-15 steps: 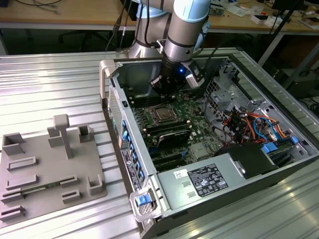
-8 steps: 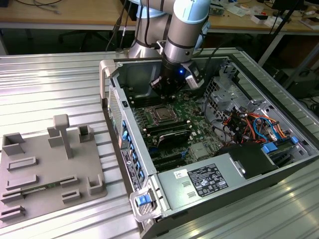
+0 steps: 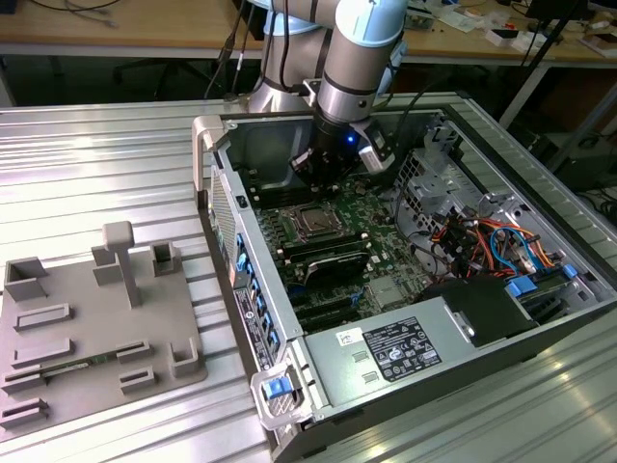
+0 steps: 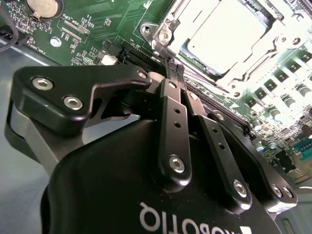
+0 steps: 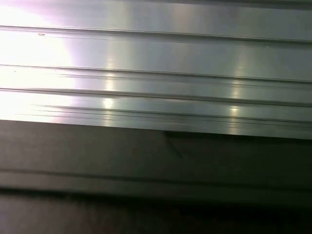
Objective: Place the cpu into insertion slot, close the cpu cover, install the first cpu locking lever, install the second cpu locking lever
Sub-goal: 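Install the first cpu locking lever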
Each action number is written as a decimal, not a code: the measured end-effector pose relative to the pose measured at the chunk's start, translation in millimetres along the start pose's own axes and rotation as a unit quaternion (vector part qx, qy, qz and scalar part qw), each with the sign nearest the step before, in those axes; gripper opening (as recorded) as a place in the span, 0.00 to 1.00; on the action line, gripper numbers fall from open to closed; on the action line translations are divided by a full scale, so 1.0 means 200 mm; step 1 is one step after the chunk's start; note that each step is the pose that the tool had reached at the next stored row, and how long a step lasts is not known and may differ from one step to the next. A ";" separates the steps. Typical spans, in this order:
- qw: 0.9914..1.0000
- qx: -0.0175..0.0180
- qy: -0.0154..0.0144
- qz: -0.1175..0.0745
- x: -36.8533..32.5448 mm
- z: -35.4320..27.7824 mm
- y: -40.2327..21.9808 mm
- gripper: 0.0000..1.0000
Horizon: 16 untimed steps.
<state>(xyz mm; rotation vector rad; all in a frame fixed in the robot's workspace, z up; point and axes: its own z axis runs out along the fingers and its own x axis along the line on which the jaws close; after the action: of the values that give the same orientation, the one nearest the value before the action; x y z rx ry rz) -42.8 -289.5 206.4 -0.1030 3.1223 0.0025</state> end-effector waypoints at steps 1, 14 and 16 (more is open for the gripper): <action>1.000 0.000 0.000 0.000 -0.001 0.000 0.002 0.11; 1.000 0.000 0.000 0.000 0.003 0.001 -0.005 0.11; 1.000 0.000 0.000 0.000 0.003 0.001 -0.005 0.11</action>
<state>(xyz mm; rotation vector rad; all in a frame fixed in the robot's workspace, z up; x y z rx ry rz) -43.4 -290.5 206.2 -0.1031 3.1223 0.0024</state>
